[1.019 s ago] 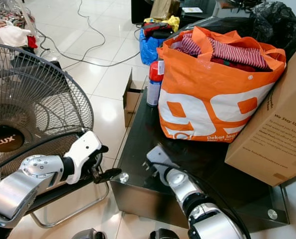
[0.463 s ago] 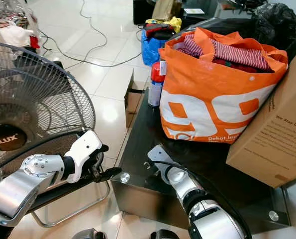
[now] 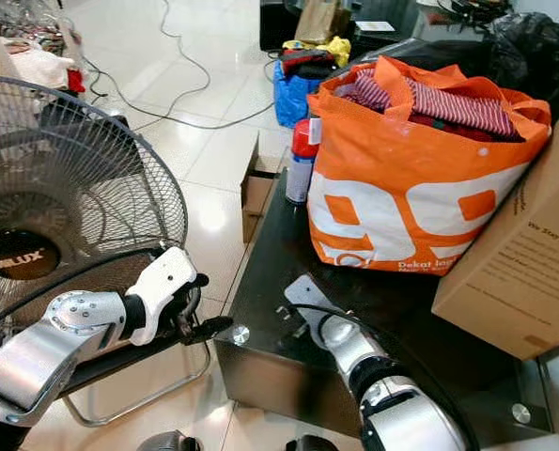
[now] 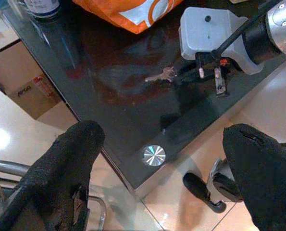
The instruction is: Hang keys on a hook
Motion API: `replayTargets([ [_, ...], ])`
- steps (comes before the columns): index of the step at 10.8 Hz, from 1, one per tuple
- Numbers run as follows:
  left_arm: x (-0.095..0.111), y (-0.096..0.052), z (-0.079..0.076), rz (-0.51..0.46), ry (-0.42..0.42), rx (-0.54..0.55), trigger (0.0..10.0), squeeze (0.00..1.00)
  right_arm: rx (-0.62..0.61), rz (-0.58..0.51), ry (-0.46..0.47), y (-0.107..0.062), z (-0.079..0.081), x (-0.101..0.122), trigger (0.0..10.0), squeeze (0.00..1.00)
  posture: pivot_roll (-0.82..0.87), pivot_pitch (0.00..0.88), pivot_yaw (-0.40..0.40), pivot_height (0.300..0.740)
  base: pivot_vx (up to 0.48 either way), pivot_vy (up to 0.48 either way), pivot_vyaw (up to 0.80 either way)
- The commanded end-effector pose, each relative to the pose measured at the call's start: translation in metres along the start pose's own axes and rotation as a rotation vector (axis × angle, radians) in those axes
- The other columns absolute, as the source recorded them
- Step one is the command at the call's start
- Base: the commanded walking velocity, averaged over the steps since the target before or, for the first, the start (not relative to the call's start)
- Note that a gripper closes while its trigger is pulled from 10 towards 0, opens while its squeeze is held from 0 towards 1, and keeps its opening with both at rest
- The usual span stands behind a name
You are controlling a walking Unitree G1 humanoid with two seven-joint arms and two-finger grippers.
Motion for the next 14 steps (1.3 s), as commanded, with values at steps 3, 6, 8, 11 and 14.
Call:
replayTargets([
  [3,0.003,0.002,-0.002,-0.004,0.013,-0.009,10.0,0.62,0.040,0.098,0.033,-0.003,0.008,-0.029,0.0,0.00,-0.04,0.022,-0.043,0.740,0.000,0.000,0.00],
  [6,0.002,0.001,-0.004,-0.012,0.013,-0.008,10.0,0.62,0.045,-0.044,0.154,-0.010,-0.012,-0.007,0.0,0.00,-0.06,0.003,-0.043,0.740,0.000,0.000,0.00],
  [8,0.005,0.000,-0.006,-0.057,-0.012,0.008,10.0,0.63,0.090,-0.261,0.384,-0.060,-0.042,0.022,0.0,0.00,-0.08,0.000,-0.036,0.740,0.000,0.000,0.00],
  [11,0.012,-0.005,-0.003,-0.134,-0.058,0.086,10.0,0.62,0.023,-0.399,0.560,-0.112,-0.058,0.027,0.0,0.00,-0.09,0.000,-0.031,0.740,0.000,0.000,0.00],
  [14,0.009,0.002,-0.001,-0.115,-0.016,0.104,10.0,0.62,-0.025,-0.306,0.335,-0.086,-0.030,0.031,10.0,0.64,-0.06,0.000,-0.048,0.740,0.000,0.000,0.00],
])
Point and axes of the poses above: a point about 5 cm out from each wrist's last joint towards the gripper, its own y axis pointing out of the wrist towards the gripper, its own x axis along the axis of the wrist's last joint, z = x × y, the point moved 4 cm from there along y, pointing out of the wrist towards the gripper, and after that the axes turned 13 degrees about -y, right-handed, at the moved point
